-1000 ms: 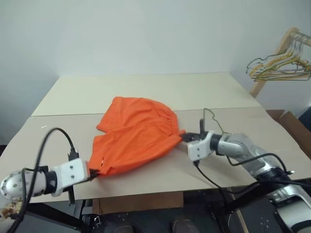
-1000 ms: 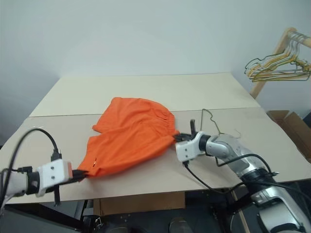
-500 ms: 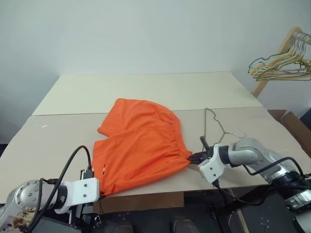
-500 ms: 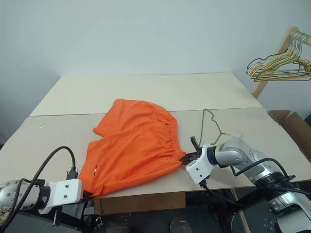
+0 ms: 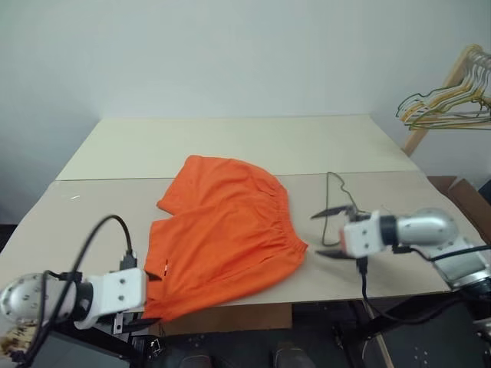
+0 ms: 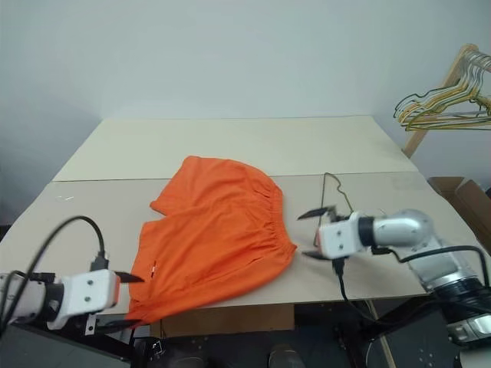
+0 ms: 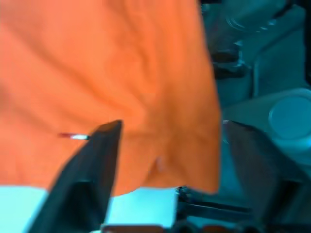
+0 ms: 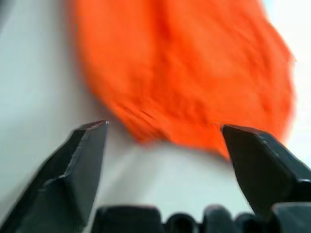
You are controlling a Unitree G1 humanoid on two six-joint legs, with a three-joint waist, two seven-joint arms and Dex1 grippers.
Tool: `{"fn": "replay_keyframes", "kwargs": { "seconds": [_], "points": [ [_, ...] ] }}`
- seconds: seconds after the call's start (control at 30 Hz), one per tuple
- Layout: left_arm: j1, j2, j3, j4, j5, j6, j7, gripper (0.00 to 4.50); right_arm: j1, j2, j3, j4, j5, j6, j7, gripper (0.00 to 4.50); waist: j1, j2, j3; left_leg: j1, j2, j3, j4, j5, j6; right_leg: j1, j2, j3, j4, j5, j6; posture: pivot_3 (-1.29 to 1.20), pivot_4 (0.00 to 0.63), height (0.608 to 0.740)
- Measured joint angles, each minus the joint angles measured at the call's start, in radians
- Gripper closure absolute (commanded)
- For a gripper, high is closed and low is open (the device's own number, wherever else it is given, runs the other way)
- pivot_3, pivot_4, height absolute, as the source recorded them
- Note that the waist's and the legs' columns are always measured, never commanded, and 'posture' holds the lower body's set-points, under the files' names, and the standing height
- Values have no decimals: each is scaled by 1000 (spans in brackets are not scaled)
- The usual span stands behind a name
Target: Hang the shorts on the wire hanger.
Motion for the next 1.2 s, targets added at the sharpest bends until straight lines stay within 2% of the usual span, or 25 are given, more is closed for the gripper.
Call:
{"fn": "replay_keyframes", "kwargs": {
  "seconds": [0.13, 0.27, 0.37, 0.43, 0.53, 0.67, 0.93, 1.03, 1.2],
  "points": [
    [-169, -76, -23, 28, -49, 11, 73, 182, -54, 138, -38, 29, -49, 305, -171, 350, 2, -3, -2, -1, 0, -1, 0, 0, 0, -1, 2, 0, 0, 1, 0, -33, 0, 740],
    [-315, -201, -107, 38, -128, 41, 143, 182, -174, 305, -52, 84, -93, 800, -360, 350, -2, -2, -3, -3, 0, -1, 0, 0, 0, -4, 2, 0, 1, 2, 0, -58, 0, 740],
    [-396, -278, -152, 39, -206, 63, 173, 182, -249, 457, -143, 119, -81, 1091, -526, 350, -9, -2, -3, -4, -1, -3, 0, 0, -1, -5, 1, 0, 4, 2, -1, -66, 0, 740],
    [-423, -300, -163, 39, -264, 71, 174, 182, -268, 529, -201, 129, -71, 1197, -618, 350, -12, -2, -3, -5, -1, -3, 0, 0, -1, -5, 1, 0, 4, 2, -1, -77, 0, 740],
    [-437, -291, -186, 39, -293, 88, 164, 182, -280, 597, -248, 158, -72, 1269, -722, 350, -18, -2, -3, -5, -2, -3, 0, 0, -1, -5, 1, 0, 4, 2, 0, -84, 0, 740],
    [-437, -256, -230, 55, -264, 72, 145, 182, -285, 651, -249, 216, -72, 1301, -788, 350, -42, -1, -3, -5, -1, -4, 0, 0, -1, -4, 1, -1, 3, 2, 0, -85, 0, 740],
    [-436, -236, -254, 70, -228, 40, 140, 182, -304, 691, -251, 284, -61, 1338, -827, 350, -85, -1, -3, -7, -1, -7, 0, 0, 0, -4, 1, -2, 1, 2, 0, -67, 0, 740],
    [-428, -236, -254, 70, -225, 38, 142, 154, -311, 692, -251, 298, -54, 1339, -822, 906, -89, 0, -4, -7, -1, -9, 0, 0, 0, -4, 1, -4, 1, 2, 0, -61, 0, 740],
    [-401, -235, -258, 70, -211, 35, 146, 154, -315, 692, -238, 310, -50, 1342, -802, 2510, -87, -1, -4, -7, -2, -10, 0, 0, 0, -2, 1, -6, 0, 2, 0, -52, 0, 740]
  ]
}}
